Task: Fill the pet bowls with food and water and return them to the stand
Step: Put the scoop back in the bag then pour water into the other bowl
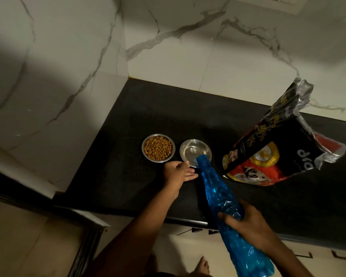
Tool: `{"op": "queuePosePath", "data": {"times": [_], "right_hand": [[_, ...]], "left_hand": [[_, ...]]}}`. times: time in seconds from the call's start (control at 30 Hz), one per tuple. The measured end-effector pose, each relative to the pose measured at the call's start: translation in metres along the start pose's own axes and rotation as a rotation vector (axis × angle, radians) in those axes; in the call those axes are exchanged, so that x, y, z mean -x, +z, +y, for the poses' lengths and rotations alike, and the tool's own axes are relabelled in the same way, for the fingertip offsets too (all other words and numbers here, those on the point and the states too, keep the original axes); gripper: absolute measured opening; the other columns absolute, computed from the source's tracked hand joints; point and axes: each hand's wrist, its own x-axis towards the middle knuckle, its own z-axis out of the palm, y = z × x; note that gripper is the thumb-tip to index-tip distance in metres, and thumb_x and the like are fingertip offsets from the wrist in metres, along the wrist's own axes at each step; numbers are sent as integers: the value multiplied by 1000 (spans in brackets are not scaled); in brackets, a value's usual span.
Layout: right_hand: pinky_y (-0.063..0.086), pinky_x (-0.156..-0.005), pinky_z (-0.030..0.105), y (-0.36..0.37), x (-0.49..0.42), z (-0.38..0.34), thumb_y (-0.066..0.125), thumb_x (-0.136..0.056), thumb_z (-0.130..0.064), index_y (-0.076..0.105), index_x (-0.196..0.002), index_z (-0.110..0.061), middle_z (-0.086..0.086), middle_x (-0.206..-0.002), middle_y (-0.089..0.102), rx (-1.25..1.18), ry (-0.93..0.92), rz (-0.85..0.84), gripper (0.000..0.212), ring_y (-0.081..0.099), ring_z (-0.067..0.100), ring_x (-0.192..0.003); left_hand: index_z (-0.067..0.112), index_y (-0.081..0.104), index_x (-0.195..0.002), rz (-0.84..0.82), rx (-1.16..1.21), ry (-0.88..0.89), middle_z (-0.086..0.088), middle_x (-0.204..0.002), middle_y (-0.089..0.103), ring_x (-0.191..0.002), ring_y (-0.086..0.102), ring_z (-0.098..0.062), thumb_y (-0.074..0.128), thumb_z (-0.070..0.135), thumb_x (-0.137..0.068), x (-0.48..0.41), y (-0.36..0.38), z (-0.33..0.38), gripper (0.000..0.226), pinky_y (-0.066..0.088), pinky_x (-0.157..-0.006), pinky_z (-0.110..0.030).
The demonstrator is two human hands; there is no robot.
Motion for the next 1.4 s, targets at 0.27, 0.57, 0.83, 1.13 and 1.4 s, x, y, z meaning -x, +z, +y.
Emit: {"op": "queuePosePath", "data": {"times": [0.27, 0.57, 0.83, 1.13, 1.4], "right_hand": [[55, -80, 24, 1, -1, 1, 79, -74, -44, 52, -119, -30, -13, -105, 64, -9, 4, -6, 54, 65, 3, -95], [48, -73, 16, 3, 0, 1, 79, -75, -42, 45, -114, -34, -20, -97, 57, -24, -21, 2, 53, 59, -3, -88], [44, -69, 9, 8, 2, 3, 82, -71, -43, 52, -124, -28, -15, -112, 64, -53, -84, 85, 63, 59, -6, -91], [51, -84, 10, 13, 11, 0, 89, -64, -32, 53, -121, -40, -21, -108, 67, -207, -261, 217, 69, 61, -16, -98], [45, -90, 5, 8, 30, 10, 89, -56, -37, 49, -137, -31, -23, -123, 64, -350, -438, 406, 91, 58, -8, -115]], "left_hand": [[-4, 62, -104, 9, -11, -4, -23, -89, 71, -73, 75, -30, 57, 13, -96, 0, -1, 0, 19, 62, -66, -32], [-4, 62, -104, 16, -9, -18, -24, -89, 71, -72, 75, -30, 57, 14, -96, 2, -1, 3, 21, 60, -61, -29], [-7, 64, -98, 17, -24, -16, -26, -86, 70, -68, 74, -29, 57, 17, -96, 7, -3, 3, 25, 59, -55, -27], [-9, 62, -107, -102, -199, 54, -23, -85, 67, -65, 68, -27, 52, 12, -97, 26, -2, -7, 25, 59, -58, -26], [4, 66, -95, -214, -339, 160, -10, -78, 68, -59, 66, -18, 49, 5, -97, 54, 23, -16, 17, 53, -54, -23]]}}
